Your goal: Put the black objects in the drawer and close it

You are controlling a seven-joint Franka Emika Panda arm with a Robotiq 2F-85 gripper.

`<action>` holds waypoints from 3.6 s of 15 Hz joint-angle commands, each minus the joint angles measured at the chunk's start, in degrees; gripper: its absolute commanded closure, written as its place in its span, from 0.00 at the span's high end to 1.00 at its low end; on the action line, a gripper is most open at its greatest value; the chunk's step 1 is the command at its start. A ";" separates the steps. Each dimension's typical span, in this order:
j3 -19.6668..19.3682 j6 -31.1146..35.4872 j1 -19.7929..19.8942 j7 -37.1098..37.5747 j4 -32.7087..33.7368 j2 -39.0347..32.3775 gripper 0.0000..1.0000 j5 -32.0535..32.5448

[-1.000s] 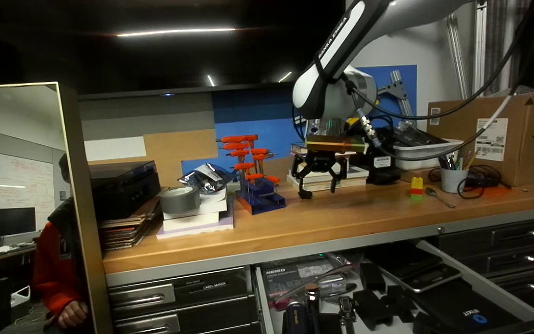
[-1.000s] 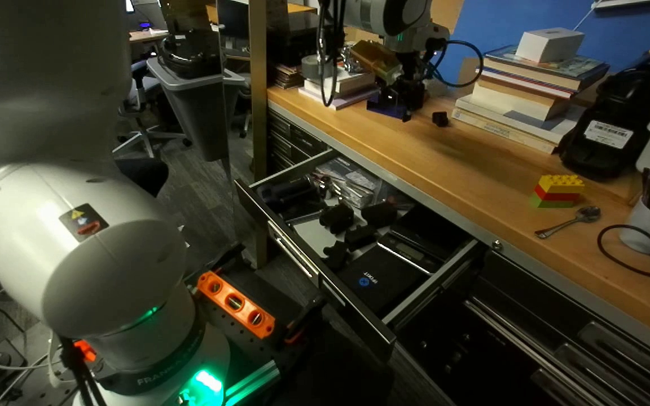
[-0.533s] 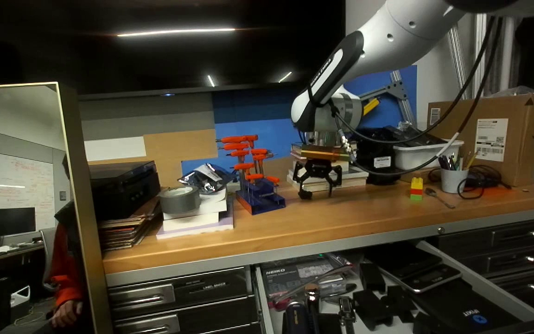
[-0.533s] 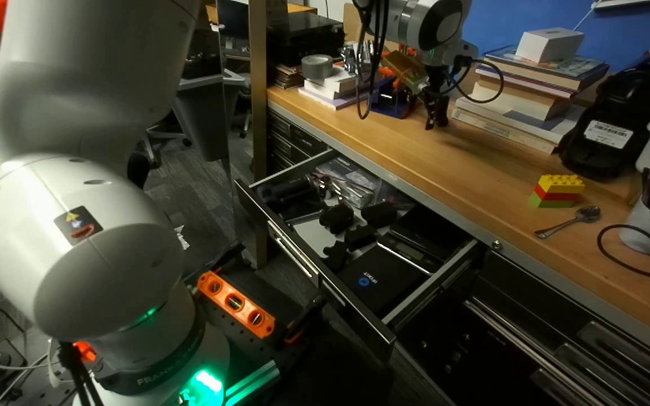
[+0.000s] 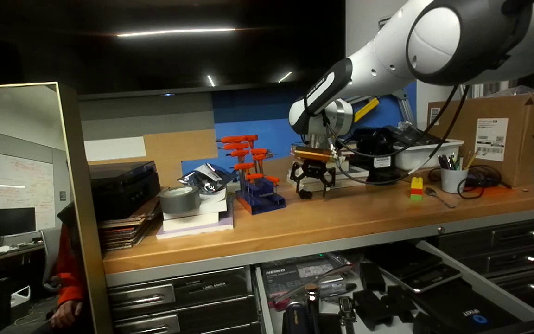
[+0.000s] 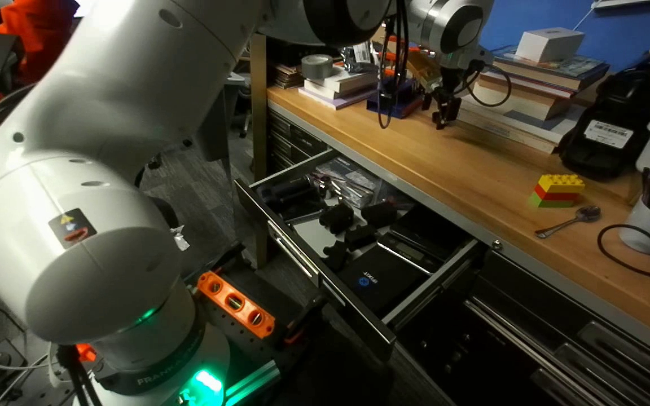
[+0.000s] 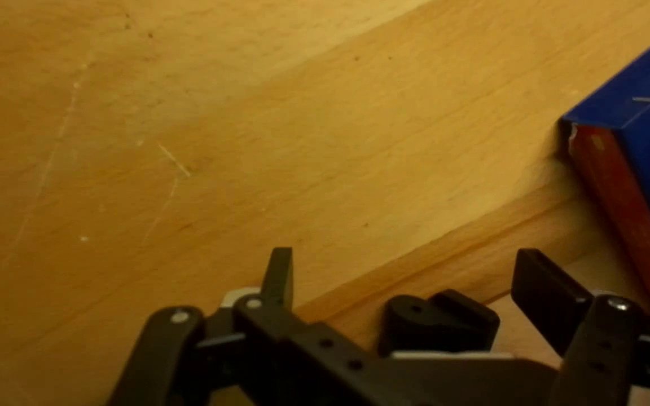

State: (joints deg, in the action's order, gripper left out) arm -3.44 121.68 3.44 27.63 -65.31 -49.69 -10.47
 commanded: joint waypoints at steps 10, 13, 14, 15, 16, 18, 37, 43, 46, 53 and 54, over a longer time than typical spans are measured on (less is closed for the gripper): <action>-0.43 -9.88 0.77 10.28 30.90 -18.59 1.00 0.60; -1.27 -9.66 0.23 10.85 32.79 -20.20 1.00 1.42; -1.32 -9.73 0.27 11.55 33.30 -20.47 0.99 1.45; -1.48 -9.93 0.25 11.53 33.70 -20.76 0.74 1.81; -1.44 -10.18 0.31 11.71 34.02 -20.95 0.74 1.90; -1.76 -10.64 0.31 11.93 34.49 -21.21 0.60 2.42; -0.99 -22.71 4.51 -0.22 28.06 -14.86 0.16 2.73; 1.05 -30.22 7.75 -11.10 19.41 -8.53 0.16 0.88; 1.56 -29.14 8.30 -14.37 11.09 -3.86 0.16 0.53; 1.78 -23.96 6.94 -17.66 -6.29 5.93 0.16 0.70; 1.72 -21.73 6.68 -17.46 -8.80 7.50 0.16 0.60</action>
State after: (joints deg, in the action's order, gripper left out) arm -1.70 94.35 10.87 11.13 -62.78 -49.91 -9.50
